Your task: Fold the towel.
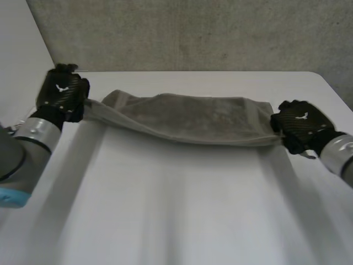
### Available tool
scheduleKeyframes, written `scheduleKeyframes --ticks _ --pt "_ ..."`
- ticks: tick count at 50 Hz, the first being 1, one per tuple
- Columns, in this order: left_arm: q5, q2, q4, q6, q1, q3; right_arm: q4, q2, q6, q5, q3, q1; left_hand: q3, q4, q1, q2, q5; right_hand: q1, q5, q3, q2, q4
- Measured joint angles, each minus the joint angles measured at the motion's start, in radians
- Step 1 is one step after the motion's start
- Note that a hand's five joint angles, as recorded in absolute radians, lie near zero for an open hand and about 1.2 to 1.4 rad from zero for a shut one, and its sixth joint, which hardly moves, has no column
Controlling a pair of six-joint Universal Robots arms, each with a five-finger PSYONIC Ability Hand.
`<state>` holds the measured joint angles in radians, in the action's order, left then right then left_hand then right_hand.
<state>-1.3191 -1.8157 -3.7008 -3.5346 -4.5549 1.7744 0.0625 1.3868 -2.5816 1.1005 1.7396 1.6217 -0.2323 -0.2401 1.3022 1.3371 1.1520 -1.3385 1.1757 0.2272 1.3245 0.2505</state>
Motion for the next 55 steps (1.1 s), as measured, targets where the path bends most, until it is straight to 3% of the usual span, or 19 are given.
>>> scheduleKeyframes --ticks 8,15,22,34,55 --pt "0.088 0.318 0.125 0.002 -0.113 0.157 -0.219 0.242 -0.002 -0.082 0.014 -0.099 0.0 0.0 0.0 0.0 0.0 0.0 0.0 0.0 0.0 0.0" --pt "0.162 0.364 0.195 0.01 -0.168 0.194 -0.278 0.237 0.007 -0.129 -0.036 -0.148 0.0 0.0 0.0 0.004 0.0 0.0 0.0 0.0 0.0 0.0" --pt "0.161 0.187 0.202 0.007 -0.118 0.124 -0.298 0.036 0.022 -0.122 -0.187 -0.141 0.0 0.0 0.0 0.005 0.0 0.0 0.0 0.0 0.0 0.0" --pt "0.041 -0.2 0.212 -0.003 -0.043 -0.197 -0.325 -0.3 0.05 -0.094 -0.484 -0.041 0.0 0.0 0.0 0.006 0.008 0.0 0.006 0.0 0.0 0.0" --pt "0.017 -0.472 0.274 -0.004 -0.032 -0.502 -0.264 -0.623 0.05 -0.027 -0.767 0.031 0.0 0.0 0.0 0.01 0.008 0.0 0.006 0.0 0.0 0.0"
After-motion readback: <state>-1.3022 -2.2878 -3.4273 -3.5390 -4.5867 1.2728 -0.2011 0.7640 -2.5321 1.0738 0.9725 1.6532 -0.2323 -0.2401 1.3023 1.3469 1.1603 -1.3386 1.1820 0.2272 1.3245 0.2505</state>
